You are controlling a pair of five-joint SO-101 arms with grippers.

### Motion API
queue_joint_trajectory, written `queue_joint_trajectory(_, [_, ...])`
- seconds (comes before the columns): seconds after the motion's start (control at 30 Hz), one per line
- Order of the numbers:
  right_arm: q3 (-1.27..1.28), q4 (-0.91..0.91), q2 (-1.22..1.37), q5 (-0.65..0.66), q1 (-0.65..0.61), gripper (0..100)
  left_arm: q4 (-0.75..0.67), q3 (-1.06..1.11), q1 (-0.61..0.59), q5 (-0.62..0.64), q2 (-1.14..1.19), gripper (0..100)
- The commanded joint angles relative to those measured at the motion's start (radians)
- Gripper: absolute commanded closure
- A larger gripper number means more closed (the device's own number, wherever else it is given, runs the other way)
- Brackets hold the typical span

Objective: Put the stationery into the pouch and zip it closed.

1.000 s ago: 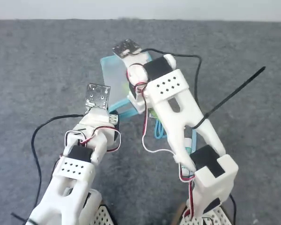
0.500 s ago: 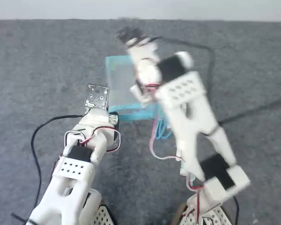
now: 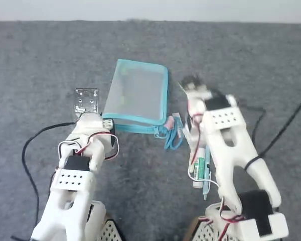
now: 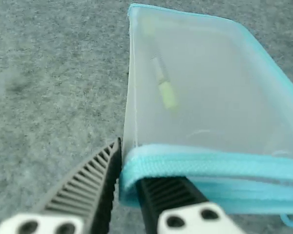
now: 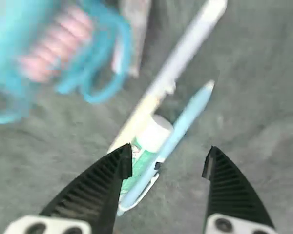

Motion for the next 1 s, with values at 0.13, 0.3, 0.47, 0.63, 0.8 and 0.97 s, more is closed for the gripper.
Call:
queue_joint_trajectory(0.13, [0.158,-0.154,0.038,0.017,0.035,75.7,-0.014,-0.013,-0.006,0.018,0.011,99])
queue_joint_trajectory(0.3, [0.155,-0.180,0.156,0.012,0.041,75.7,-0.014,-0.013,-0.006,0.017,0.011,99])
queue_joint_trajectory(0.47, [0.155,-0.225,0.214,0.006,0.065,79.2,-0.014,-0.013,-0.006,0.015,0.011,99])
queue_joint_trajectory(0.63, [0.132,-0.246,0.216,0.008,0.142,95.0,-0.014,-0.013,-0.006,0.015,0.011,99])
queue_joint_trajectory(0.8, [0.044,-0.240,0.223,0.008,0.179,98.6,-0.014,-0.013,-0.006,0.015,0.009,99])
queue_joint_trajectory(0.97, [-0.149,-0.171,0.232,0.008,0.171,98.7,-0.012,-0.012,-0.006,0.017,0.009,99])
